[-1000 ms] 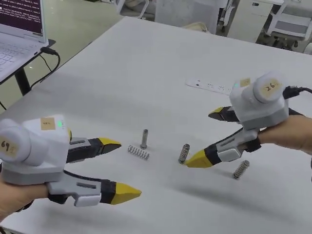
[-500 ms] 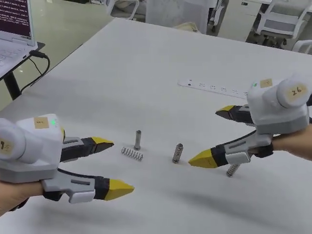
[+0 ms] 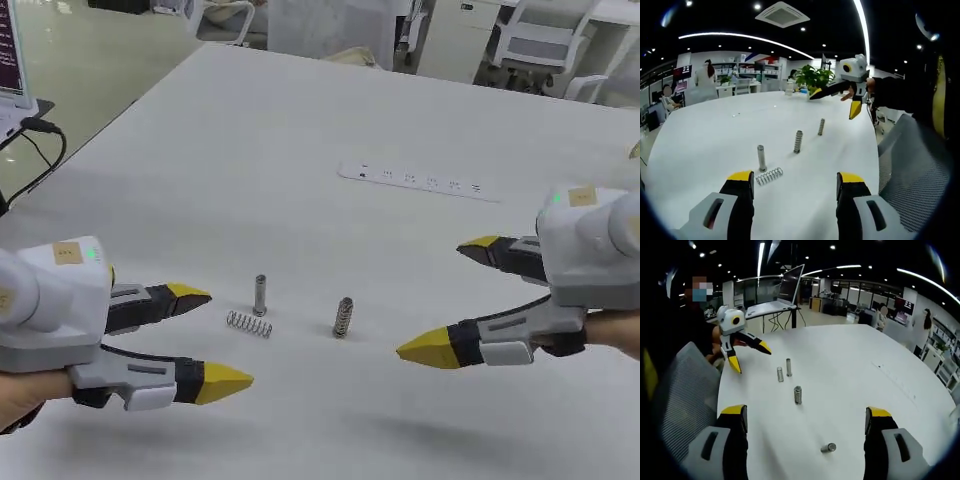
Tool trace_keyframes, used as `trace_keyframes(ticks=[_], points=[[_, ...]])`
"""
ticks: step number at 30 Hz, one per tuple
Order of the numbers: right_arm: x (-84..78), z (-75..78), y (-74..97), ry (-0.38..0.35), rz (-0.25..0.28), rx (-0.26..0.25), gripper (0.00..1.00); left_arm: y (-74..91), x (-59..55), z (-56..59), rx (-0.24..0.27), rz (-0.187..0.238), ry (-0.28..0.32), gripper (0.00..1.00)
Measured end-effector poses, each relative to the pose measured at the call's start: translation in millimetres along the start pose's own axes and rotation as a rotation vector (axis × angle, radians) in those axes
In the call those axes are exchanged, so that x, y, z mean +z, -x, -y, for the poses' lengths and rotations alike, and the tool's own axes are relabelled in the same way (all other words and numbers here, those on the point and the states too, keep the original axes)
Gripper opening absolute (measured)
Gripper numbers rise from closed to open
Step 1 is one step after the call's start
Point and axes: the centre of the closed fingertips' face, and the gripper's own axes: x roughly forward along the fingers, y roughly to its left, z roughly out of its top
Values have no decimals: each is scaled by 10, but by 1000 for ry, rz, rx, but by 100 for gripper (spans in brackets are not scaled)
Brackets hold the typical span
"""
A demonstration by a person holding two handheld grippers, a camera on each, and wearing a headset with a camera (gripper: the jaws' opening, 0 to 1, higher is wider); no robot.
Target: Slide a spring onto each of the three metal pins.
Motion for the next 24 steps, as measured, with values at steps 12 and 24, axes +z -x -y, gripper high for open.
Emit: trace_keyframes(ticks=[12, 24], points=[[-170, -52, 259, -67, 26, -57, 96, -73, -12, -135, -8, -29, -8, 63], [-340, -292, 524, -109, 42, -94, 97, -207, -88, -287, -22, -70, -6, 62]])
